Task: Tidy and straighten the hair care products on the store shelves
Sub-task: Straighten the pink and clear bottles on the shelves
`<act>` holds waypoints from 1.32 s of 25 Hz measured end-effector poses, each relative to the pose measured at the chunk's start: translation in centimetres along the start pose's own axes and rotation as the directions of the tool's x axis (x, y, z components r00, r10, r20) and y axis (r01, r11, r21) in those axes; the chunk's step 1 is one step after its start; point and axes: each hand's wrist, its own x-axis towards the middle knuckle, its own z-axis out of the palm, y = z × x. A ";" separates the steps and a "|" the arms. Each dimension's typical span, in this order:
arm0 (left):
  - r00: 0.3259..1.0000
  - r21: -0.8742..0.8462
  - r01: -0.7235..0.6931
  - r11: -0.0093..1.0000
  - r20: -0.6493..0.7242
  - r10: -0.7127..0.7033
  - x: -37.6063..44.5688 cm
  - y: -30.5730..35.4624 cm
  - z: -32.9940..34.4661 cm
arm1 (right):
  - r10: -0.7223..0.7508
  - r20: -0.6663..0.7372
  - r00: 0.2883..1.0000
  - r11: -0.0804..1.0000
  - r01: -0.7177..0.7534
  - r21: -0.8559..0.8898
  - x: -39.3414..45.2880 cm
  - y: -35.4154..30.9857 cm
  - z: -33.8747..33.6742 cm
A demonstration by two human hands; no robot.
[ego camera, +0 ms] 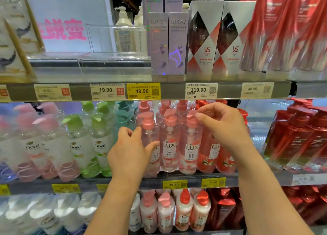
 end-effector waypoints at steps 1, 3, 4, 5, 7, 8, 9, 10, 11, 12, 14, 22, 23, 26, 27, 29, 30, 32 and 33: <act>1.000 -0.018 0.002 1.000 0.010 -0.002 0.0 -0.1 -0.1 | -0.012 0.039 0.999 1.000 0.012 -0.006 -0.1 -0.2 0.5; 1.000 -0.124 0.030 0.992 -0.001 -0.031 0.1 -0.8 -0.5 | -0.052 0.132 0.990 0.998 0.056 -0.031 -0.4 -0.8 1.7; 0.997 -0.223 0.052 0.974 -0.049 -0.064 0.2 -1.3 -0.9 | -0.073 0.180 0.981 0.995 0.083 -0.052 -0.6 -1.1 2.4; 0.988 -0.315 0.057 0.948 -0.120 -0.099 0.4 -2.0 -1.3 | -0.086 0.220 0.972 0.991 0.105 -0.078 -0.8 -1.5 3.2; 0.959 -0.375 0.052 0.926 -0.239 -0.150 0.9 -3.3 -1.9 | -0.111 0.295 0.949 0.982 0.152 -0.117 -1.2 -2.2 5.1; 0.955 -0.365 0.063 0.929 -0.249 -0.163 1.2 -3.9 -2.0 | -0.137 0.333 0.933 0.974 0.188 -0.126 -1.4 -2.6 6.2; 0.957 -0.353 0.088 0.932 -0.229 -0.177 1.4 -4.5 -2.1 | -0.171 0.367 0.915 0.963 0.233 -0.133 -1.5 -3.0 7.3; 0.961 -0.348 0.112 0.931 -0.201 -0.191 1.5 -4.9 -2.0 | -0.204 0.395 0.896 0.950 0.279 -0.143 -1.6 -3.4 8.5; 0.962 -0.344 0.130 0.930 -0.184 -0.202 1.6 -5.2 -1.9 | -0.229 0.417 0.880 0.934 0.319 -0.159 -1.7 -3.7 9.5; 0.963 -0.330 0.136 0.934 -0.178 -0.203 1.6 -5.6 -1.8 | -0.244 0.426 0.871 0.922 0.345 -0.176 -1.7 -4.0 10.6; 0.977 -0.256 0.126 0.959 -0.134 -0.164 1.8 -6.2 -1.3 | -0.255 0.369 0.894 0.914 0.348 -0.209 -1.7 -4.4 12.2; 0.974 -0.029 0.011 1.000 0.228 -0.004 4.8 -6.9 0.1 | -0.077 0.186 0.980 0.840 0.164 -0.517 -1.6 -3.6 13.8; 0.973 -0.009 -0.002 1.000 0.229 0.003 5.0 -6.8 0.0 | -0.060 0.201 0.978 0.829 0.161 -0.535 -1.6 -3.7 13.9; 0.981 0.053 -0.078 0.996 0.183 0.067 4.8 -6.8 -0.4 | -0.081 0.181 0.980 0.775 0.176 -0.607 -1.6 -4.0 14.0; 0.979 0.054 -0.103 0.993 0.181 0.092 4.6 -6.8 -0.5 | -0.091 0.179 0.980 0.756 0.184 -0.628 -1.4 -4.1 13.9; 0.977 0.051 -0.123 0.991 0.181 0.112 4.4 -6.8 -0.7 | -0.092 0.192 0.977 0.741 0.196 -0.642 -1.2 -4.3 13.7; 0.978 0.053 -0.118 0.992 0.178 0.107 4.3 -6.7 -0.8 | -0.091 0.196 0.976 0.746 0.197 -0.637 -1.2 -4.3 13.6; 0.981 0.053 -0.090 0.995 0.178 0.079 4.3 -6.6 -0.7 | -0.090 0.206 0.974 0.756 0.202 -0.623 -1.0 -4.2 13.4; 0.981 0.047 -0.074 0.996 0.185 0.064 4.3 -6.5 -0.6 | -0.086 0.214 0.973 0.760 0.204 -0.618 -0.9 -4.2 13.4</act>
